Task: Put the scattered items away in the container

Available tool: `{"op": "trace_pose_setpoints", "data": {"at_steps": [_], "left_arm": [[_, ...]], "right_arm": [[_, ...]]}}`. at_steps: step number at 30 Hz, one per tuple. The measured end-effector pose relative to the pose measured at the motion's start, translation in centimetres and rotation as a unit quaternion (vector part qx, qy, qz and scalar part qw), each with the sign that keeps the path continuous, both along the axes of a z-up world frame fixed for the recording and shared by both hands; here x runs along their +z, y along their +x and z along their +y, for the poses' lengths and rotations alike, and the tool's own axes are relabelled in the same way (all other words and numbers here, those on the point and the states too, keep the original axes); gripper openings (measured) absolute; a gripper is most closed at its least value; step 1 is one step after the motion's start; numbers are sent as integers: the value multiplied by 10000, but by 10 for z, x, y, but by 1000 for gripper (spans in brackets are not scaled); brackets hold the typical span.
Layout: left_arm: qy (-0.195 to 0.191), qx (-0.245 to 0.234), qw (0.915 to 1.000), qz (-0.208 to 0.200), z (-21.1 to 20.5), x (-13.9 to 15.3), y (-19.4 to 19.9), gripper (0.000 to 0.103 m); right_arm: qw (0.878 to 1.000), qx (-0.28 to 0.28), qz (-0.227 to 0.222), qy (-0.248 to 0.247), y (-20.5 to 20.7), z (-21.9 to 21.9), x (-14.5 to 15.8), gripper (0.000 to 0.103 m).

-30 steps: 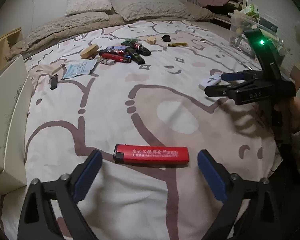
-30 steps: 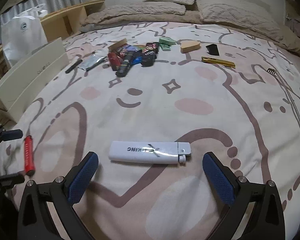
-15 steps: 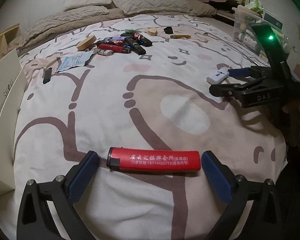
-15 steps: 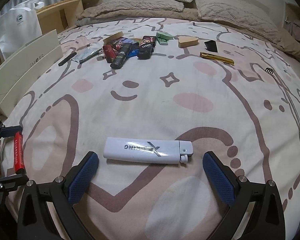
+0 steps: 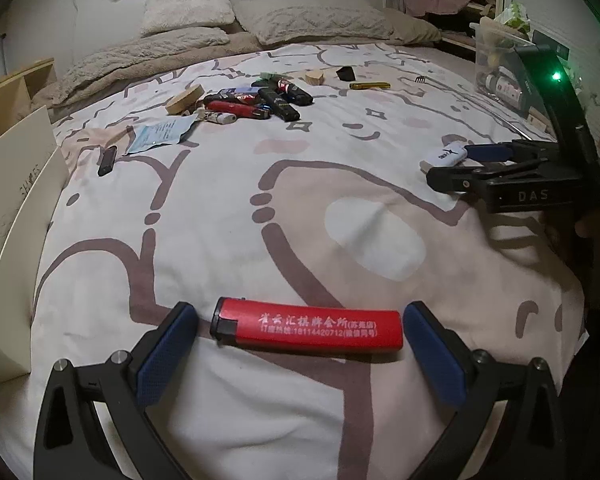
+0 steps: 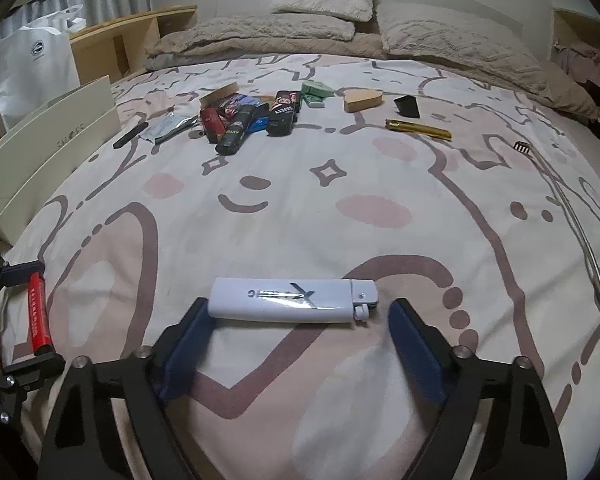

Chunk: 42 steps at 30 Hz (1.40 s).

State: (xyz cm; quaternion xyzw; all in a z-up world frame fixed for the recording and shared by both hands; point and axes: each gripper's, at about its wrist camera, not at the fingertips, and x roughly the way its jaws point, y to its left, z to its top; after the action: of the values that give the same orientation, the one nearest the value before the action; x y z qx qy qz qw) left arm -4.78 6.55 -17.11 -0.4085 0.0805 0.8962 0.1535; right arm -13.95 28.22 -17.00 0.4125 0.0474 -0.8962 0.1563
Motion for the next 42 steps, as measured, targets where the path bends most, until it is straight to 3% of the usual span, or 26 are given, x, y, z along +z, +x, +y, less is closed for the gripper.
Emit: {"op": "trace_pose_setpoints", "data": {"at_steps": [8, 15, 42], "left_arm": [[125, -55, 9995, 281, -1, -1, 6, 102], [207, -317, 9984, 424, 2, 2, 13, 81], [306, -293, 9982, 431, -2, 7, 24, 81]], "right_arm": [[9998, -16, 179, -23, 4, 0, 0, 81], [9997, -18, 222, 24, 5, -1, 0, 81], [9988, -222, 355, 247, 33, -9, 2, 81]]}}
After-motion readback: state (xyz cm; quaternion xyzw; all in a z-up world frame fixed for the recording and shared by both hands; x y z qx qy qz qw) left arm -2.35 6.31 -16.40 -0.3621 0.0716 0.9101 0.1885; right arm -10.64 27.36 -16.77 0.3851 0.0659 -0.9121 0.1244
